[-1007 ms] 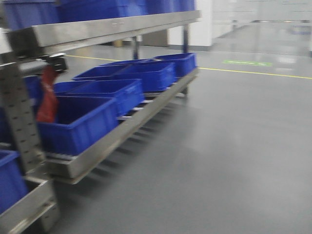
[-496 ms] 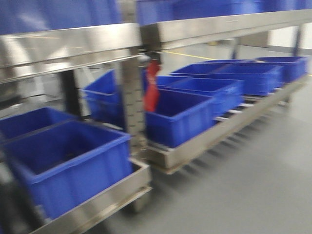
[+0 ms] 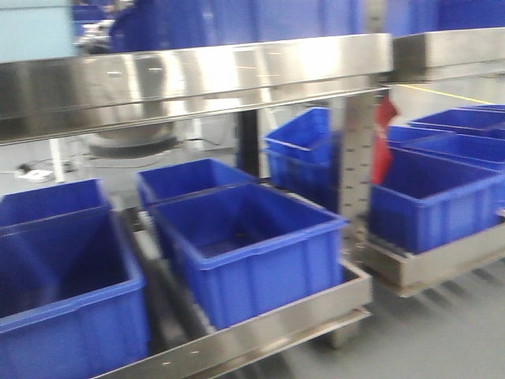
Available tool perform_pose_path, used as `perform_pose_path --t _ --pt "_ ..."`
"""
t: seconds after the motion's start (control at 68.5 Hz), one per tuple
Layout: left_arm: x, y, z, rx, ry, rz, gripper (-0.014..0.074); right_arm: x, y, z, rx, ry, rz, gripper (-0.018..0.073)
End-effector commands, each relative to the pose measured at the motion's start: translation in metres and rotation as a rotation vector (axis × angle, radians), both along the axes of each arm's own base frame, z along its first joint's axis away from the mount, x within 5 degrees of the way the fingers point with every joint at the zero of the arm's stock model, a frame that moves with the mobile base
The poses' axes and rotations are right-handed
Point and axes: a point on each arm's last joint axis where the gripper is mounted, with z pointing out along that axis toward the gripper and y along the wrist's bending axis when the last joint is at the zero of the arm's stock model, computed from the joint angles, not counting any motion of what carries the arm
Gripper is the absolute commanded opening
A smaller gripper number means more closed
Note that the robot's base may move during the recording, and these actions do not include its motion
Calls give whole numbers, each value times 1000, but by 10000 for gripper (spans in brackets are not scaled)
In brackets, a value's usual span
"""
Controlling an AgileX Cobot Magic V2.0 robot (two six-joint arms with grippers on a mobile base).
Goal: Move two blue bins to right shelf middle
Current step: 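Drive up to the second rack, aligning the bin with its upper shelf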
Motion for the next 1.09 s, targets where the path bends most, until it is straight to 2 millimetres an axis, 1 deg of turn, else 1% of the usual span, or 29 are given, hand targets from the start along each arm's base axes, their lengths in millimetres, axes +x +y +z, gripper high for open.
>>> perform_pose_path --t 0.0,1.08 --pt "-6 5 15 -27 -101 14 -111 -4 -6 7 -38 -50 -10 -153" --pt "-6 5 15 -27 -101 14 -111 -4 -6 7 -36 -49 -9 -153"
